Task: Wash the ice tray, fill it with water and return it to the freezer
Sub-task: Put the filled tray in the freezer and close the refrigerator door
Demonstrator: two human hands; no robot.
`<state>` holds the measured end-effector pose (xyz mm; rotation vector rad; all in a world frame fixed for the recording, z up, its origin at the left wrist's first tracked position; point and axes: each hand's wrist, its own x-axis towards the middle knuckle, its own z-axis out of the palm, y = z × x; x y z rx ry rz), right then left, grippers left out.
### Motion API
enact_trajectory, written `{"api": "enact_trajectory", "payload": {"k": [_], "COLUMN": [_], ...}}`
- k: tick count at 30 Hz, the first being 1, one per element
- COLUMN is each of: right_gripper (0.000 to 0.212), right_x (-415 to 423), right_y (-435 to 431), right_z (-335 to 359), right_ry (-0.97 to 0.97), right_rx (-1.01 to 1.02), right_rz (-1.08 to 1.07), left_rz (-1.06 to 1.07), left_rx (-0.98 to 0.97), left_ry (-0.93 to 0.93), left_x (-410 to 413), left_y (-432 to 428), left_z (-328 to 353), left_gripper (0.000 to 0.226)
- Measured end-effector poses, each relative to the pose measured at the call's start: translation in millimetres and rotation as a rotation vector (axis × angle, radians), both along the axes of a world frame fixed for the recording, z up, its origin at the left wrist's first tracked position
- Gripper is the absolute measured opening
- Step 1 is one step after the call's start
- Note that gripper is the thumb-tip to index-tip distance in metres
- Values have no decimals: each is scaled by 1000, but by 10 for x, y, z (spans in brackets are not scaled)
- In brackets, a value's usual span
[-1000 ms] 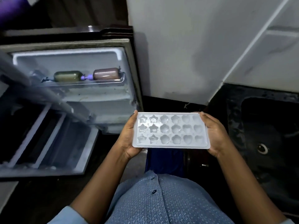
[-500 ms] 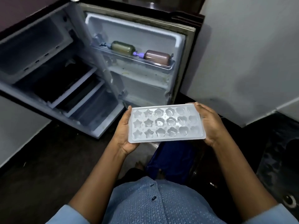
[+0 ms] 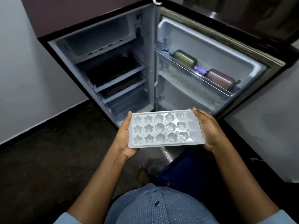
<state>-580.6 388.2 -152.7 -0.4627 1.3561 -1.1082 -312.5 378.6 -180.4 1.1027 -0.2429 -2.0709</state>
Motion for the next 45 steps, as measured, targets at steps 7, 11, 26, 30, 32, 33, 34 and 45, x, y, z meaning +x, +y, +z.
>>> {"api": "enact_trajectory", "payload": {"k": [7,11,26,30,32,33,34,45], "right_gripper": [11,25,24,20,21,21,22,34], "right_x": [430,658,1288,1380,1418,1435,1456,1590], "right_y": [-695,-1008,-2112,-2470,-2652,-2754,-2846,-3541], "right_z": [37,-9,22,-16,-33,-34,-27,-73], "right_ry": [23,18,-31,15,30,31,25,61], "right_rx": [15,12,-74,-89,-88,-92,-99,-166], "right_rz": [106,162,279,332,385,408,420,447], "left_rz": [133,183,391,480,540,577,615,940], "left_rx": [-17,-18,-59,-60,-56,-49,-36,63], "left_ry": [25,35,-104,-207,-268,-293,-323,-454], "left_x": [400,649,1172,1169,1143,1132,1133,1135], "left_y": [-337,-525,-1330,-1569,-1680,-1746,-1813,-2356], "left_z": [57,36,178,190,184,174,165,36], "left_gripper": [74,75,70,64,58,54,50,32]}}
